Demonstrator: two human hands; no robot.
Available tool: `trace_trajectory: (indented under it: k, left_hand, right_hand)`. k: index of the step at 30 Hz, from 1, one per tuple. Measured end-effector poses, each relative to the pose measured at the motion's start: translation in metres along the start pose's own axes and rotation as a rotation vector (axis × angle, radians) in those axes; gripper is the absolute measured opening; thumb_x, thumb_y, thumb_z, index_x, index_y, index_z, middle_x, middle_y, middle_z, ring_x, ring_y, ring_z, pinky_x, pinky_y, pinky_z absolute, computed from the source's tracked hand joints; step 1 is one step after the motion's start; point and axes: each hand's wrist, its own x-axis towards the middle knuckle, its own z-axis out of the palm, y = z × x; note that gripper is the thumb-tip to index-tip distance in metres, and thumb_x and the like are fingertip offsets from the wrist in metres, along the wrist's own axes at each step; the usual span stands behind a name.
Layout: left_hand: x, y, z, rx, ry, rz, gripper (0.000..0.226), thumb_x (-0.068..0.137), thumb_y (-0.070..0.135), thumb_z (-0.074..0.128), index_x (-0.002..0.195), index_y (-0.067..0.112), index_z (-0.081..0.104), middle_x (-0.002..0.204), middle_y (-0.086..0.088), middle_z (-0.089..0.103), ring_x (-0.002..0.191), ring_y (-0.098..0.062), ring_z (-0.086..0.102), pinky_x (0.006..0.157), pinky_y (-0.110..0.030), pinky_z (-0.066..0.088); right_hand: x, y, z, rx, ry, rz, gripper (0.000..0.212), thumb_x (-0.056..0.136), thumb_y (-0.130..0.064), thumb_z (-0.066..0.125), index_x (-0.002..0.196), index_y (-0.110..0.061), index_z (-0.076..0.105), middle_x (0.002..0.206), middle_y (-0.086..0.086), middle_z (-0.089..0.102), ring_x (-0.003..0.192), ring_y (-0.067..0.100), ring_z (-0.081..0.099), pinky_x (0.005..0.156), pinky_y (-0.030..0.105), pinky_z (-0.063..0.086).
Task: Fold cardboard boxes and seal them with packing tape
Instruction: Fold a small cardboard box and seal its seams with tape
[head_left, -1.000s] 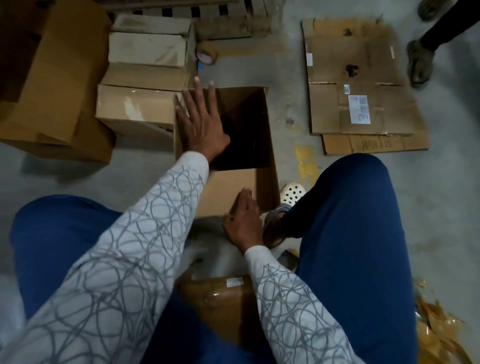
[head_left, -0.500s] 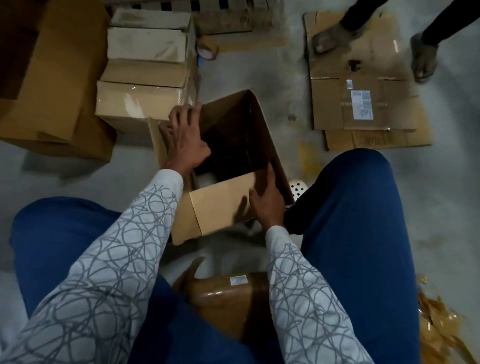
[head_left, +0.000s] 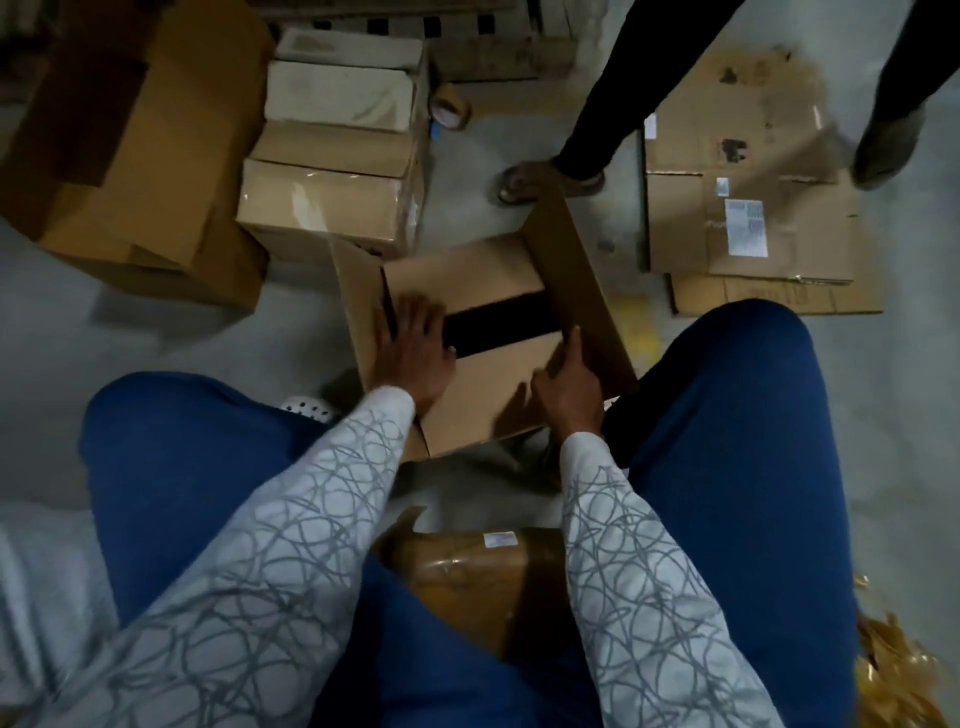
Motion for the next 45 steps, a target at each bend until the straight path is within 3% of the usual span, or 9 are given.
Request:
trace_trajectory:
  k: [3,8,16,20,25,28,32,38,45]
  left_hand:
    - [-0.020,0.010,0.038,0.093,-0.133,-0.040,0.071,0.106,0.052,0.028,0.162,0.018,0.000,0.169,-0.011,-0.015,0.155,-0.034,-0.012,0.124,-0.054,-0.008]
    - [-0.029,0.013,0.046,0.255,-0.120,-0.006,0.074,0.106,0.052,0.029,0.162,0.012,0.003,0.168,-0.017,-0.014,0.154,-0.041,-0.010,0.124,-0.057,-0.005]
    - [-0.046,0.037,-0.004,0.340,-0.035,-0.039,0.073,0.100,0.046,0.040,0.161,0.013,0.016,0.165,-0.014,0.022,0.154,-0.034,0.011,0.123,-0.061,0.002]
    - [-0.081,0.048,-0.021,0.288,0.133,-0.076,0.075,0.092,0.041,0.055,0.158,0.018,0.030,0.165,-0.014,0.026,0.155,-0.034,0.010,0.123,-0.060,-0.005]
    - [-0.115,0.049,-0.025,-0.365,0.469,-0.554,0.105,0.080,0.027,0.071,0.161,0.019,0.006,0.168,-0.018,0.004,0.153,-0.040,0.012,0.124,-0.054,0.011]
    - [-0.118,0.036,-0.029,-0.942,0.343,-0.804,0.080,0.091,0.015,0.066,0.159,0.016,0.023,0.155,-0.016,0.042,0.140,-0.037,0.042,0.112,-0.044,0.036]
    - [-0.117,0.035,-0.018,-0.835,0.217,-0.487,0.054,0.092,0.006,0.059,0.144,0.019,0.053,0.131,-0.002,0.062,0.118,-0.024,0.058,0.097,-0.026,0.041]
    - [-0.110,0.059,0.021,-0.466,-0.164,-0.100,0.070,0.105,0.035,0.048,0.163,0.019,0.014,0.171,-0.001,0.004,0.156,-0.026,0.011,0.125,-0.047,0.017]
    - [-0.103,0.055,0.036,-0.209,-0.362,-0.045,0.063,0.108,0.051,0.027,0.163,0.032,0.003,0.170,0.009,-0.012,0.157,-0.026,-0.006,0.123,-0.059,0.007]
  right_hand:
    - [-0.002,0.006,0.014,-0.167,-0.167,-0.030,0.046,0.098,-0.030,0.056,0.141,-0.014,0.052,0.135,0.021,0.060,0.123,0.041,0.057,0.101,0.042,0.046]
    - [-0.017,0.021,0.026,-0.412,-0.436,-0.062,0.045,0.098,-0.035,0.059,0.132,-0.006,0.062,0.136,0.020,0.061,0.123,0.038,0.059,0.098,0.039,0.047]
    - [-0.060,-0.015,0.024,-0.027,0.211,-0.716,0.036,0.086,-0.021,0.054,0.115,-0.009,0.073,0.125,0.016,0.066,0.120,0.036,0.057,0.102,0.042,0.047]
    - [-0.063,-0.013,0.007,-0.010,0.557,-0.612,0.051,0.077,-0.017,0.060,0.128,-0.012,0.065,0.142,0.016,0.054,0.132,0.037,0.046,0.114,0.046,0.034]
    - [-0.057,-0.001,-0.010,0.088,0.434,-0.254,0.067,0.084,-0.015,0.067,0.147,-0.008,0.045,0.147,0.017,0.047,0.136,0.037,0.039,0.113,0.046,0.031]
    - [-0.057,0.001,-0.009,0.088,0.278,-0.213,0.061,0.090,-0.016,0.063,0.147,-0.009,0.044,0.138,0.017,0.057,0.129,0.038,0.049,0.106,0.046,0.041]
    - [-0.061,0.003,0.005,-0.081,0.079,-0.293,0.051,0.091,-0.018,0.059,0.142,-0.012,0.054,0.133,0.017,0.061,0.124,0.038,0.054,0.102,0.041,0.045]
    - [-0.062,0.026,0.048,-0.355,-0.188,-0.323,0.038,0.096,-0.027,0.054,0.127,-0.007,0.061,0.135,0.017,0.058,0.121,0.039,0.054,0.099,0.038,0.043]
    - [-0.060,0.036,0.056,-0.416,-0.090,-0.288,0.061,0.098,-0.032,0.053,0.153,-0.015,0.034,0.164,0.004,0.026,0.146,0.033,0.030,0.111,0.049,0.038]
